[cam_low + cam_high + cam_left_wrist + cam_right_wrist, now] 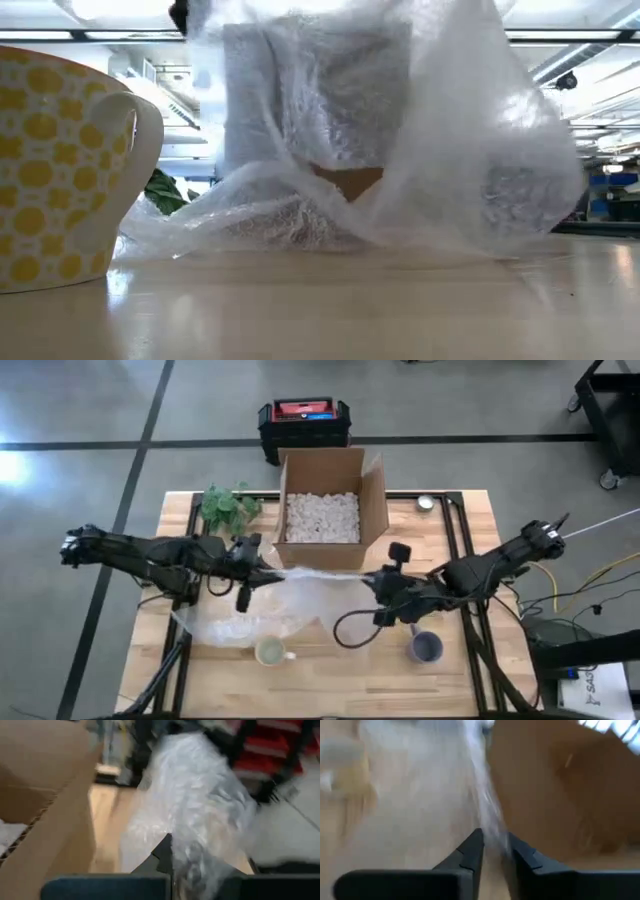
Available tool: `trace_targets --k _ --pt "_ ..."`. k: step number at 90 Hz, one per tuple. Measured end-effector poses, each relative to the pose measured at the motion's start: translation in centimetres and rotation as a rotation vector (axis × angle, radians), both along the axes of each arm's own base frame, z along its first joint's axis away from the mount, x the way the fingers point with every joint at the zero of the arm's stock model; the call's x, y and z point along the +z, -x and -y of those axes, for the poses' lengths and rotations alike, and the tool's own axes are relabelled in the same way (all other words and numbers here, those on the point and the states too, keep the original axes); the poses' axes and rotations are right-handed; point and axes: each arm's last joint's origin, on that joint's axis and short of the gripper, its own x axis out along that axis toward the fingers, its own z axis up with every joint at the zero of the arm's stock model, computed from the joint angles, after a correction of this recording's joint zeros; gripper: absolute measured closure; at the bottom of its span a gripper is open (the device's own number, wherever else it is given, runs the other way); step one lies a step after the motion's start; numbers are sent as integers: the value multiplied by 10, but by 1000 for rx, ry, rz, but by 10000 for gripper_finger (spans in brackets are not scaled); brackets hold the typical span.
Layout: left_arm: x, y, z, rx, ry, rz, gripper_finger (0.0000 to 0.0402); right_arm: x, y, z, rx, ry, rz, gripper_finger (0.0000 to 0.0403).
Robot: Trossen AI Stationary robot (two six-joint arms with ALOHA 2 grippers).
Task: Wrap mug
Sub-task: Wrap the blue mug with the right bubble wrap
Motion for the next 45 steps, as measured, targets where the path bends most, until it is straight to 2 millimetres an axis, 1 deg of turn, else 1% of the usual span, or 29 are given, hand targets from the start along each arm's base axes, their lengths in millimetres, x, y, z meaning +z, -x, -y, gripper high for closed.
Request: trace_targets --k 3,11,16,24,29,34,40,45 --pt "8 3 1 -11 -18 -43 401 -3 3 1 -21 -24 -31 324" --pt "20 7 3 -26 -68 -178 401 -9 7 1 -56 -78 -84 298" --pt "29 9 4 -17 -98 -220 401 -14 9 2 -64 -74 -123 284" --pt "43 10 6 -33 -132 -249 401 -15 9 1 -47 -99 -135 265" --pt "51 10 8 -47 -145 -252 401 -11 11 0 -16 -134 -148 256" --pt "55 10 9 -59 -157 -265 401 -5 10 -1 -2 -156 -143 249" --pt "59 10 11 -69 -159 -269 401 7 11 -2 17 -172 -123 244" --pt "58 11 12 -81 -164 -301 401 21 11 -3 48 -183 -90 241"
